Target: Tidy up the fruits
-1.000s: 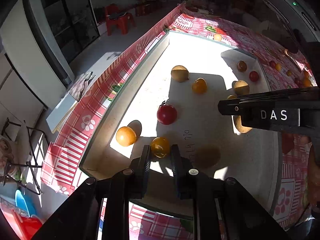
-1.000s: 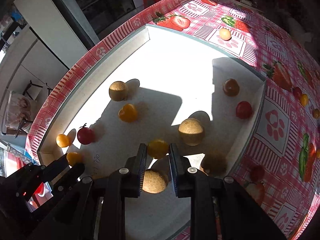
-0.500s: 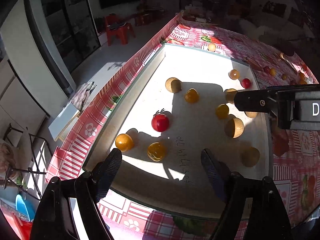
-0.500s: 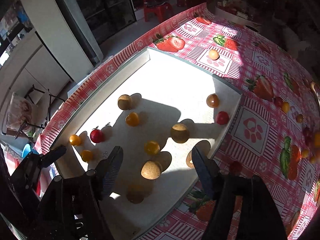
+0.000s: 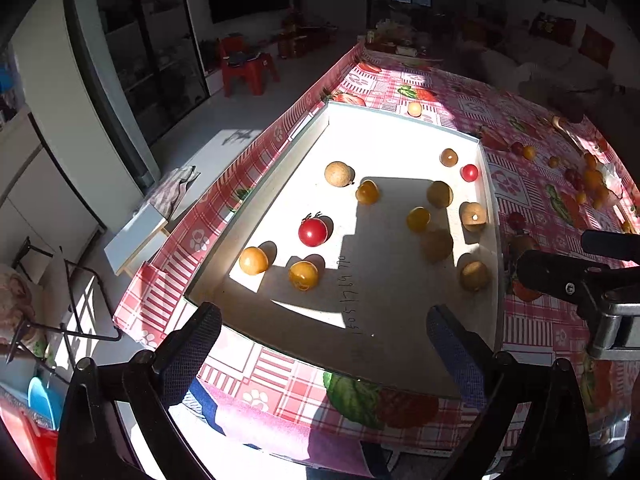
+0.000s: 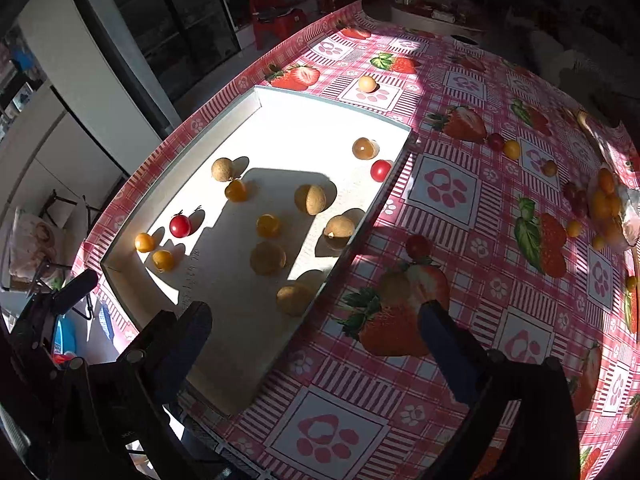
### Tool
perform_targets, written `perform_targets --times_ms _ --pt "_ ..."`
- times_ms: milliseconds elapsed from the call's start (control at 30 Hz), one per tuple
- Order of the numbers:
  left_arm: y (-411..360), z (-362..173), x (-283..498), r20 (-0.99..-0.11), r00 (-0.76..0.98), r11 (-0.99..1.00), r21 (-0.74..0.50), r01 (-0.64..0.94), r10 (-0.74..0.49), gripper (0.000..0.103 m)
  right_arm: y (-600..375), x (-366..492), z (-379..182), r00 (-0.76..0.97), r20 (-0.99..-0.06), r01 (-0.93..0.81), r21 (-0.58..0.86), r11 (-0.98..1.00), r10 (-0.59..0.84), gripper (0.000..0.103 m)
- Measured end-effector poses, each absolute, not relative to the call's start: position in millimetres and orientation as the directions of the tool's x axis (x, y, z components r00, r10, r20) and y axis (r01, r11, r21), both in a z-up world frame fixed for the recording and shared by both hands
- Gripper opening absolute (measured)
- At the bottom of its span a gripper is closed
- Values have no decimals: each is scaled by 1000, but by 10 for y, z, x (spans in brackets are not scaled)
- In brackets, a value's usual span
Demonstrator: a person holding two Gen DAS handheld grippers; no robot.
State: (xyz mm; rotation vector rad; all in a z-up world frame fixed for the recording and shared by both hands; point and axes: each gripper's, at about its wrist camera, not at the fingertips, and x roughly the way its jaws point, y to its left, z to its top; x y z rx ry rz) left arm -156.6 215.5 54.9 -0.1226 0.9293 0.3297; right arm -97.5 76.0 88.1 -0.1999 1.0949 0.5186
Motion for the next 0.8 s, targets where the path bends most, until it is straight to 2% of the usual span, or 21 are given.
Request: perform_targets --times_ms 467,667,800 --pt "1891 567 -1707 -835 485 936 96 -337 260 103 367 -1335 995 467 -846 -417 44 908 256 103" --pt "1748 565 -1780 -810 481 926 188 -328 335 103 286 -1418 997 476 -840 -416 46 908 260 103" --pt "1713 588 -1822 -814 479 927 184 -326 329 103 232 -1457 1000 476 -838 -410 56 910 267 103"
